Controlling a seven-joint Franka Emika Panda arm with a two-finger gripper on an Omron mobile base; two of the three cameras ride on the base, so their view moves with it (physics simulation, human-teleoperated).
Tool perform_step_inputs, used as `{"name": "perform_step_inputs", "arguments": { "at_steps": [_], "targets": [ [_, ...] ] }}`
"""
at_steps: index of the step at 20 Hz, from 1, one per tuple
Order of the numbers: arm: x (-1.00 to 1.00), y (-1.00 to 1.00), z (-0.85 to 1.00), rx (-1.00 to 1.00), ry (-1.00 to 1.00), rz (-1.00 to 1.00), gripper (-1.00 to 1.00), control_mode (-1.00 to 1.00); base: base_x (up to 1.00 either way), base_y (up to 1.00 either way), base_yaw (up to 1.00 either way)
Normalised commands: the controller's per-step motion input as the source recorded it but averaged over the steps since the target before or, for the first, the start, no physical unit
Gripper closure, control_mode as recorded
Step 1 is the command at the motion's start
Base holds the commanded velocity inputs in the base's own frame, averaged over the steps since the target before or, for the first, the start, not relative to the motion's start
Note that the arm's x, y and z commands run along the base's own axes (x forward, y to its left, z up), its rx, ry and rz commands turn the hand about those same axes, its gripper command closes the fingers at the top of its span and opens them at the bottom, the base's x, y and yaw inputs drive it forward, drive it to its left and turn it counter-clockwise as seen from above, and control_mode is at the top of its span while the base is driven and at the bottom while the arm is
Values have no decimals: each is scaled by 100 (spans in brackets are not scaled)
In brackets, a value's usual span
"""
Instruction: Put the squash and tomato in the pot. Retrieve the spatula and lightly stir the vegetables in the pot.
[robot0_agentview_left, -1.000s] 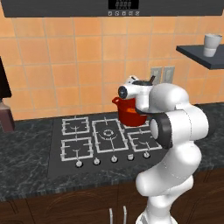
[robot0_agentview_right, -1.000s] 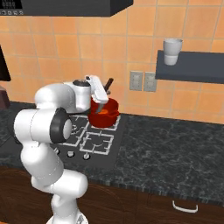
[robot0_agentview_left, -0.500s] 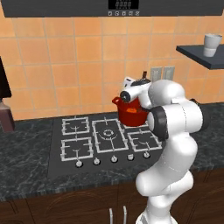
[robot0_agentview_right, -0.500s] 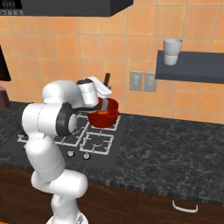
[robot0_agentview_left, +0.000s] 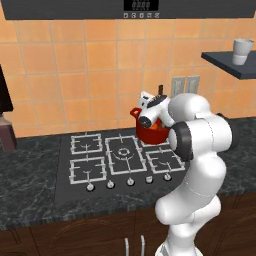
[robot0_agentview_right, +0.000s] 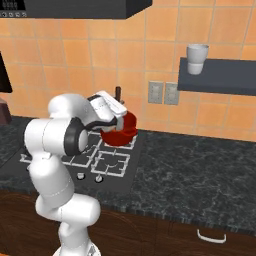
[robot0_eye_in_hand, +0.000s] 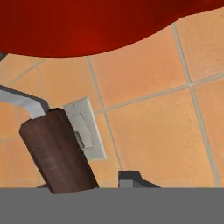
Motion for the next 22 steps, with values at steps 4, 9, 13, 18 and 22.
{"name": "perform_step_inputs", "arguments": {
  "at_steps": [4, 9, 13, 18, 22],
  "targets": [
    [17, 4, -28, 0, 4, 1, 100, -100, 0, 0, 0],
    [32, 16, -6, 2, 1, 2, 100, -100, 0, 0, 0],
    [25, 25, -3, 0, 0, 2, 100, -100, 0, 0, 0],
    [19, 16, 0, 0, -5, 1, 100, -100, 0, 0, 0],
    [1, 0, -8, -3, 0, 4, 100, -100, 0, 0, 0]
  ]
}}
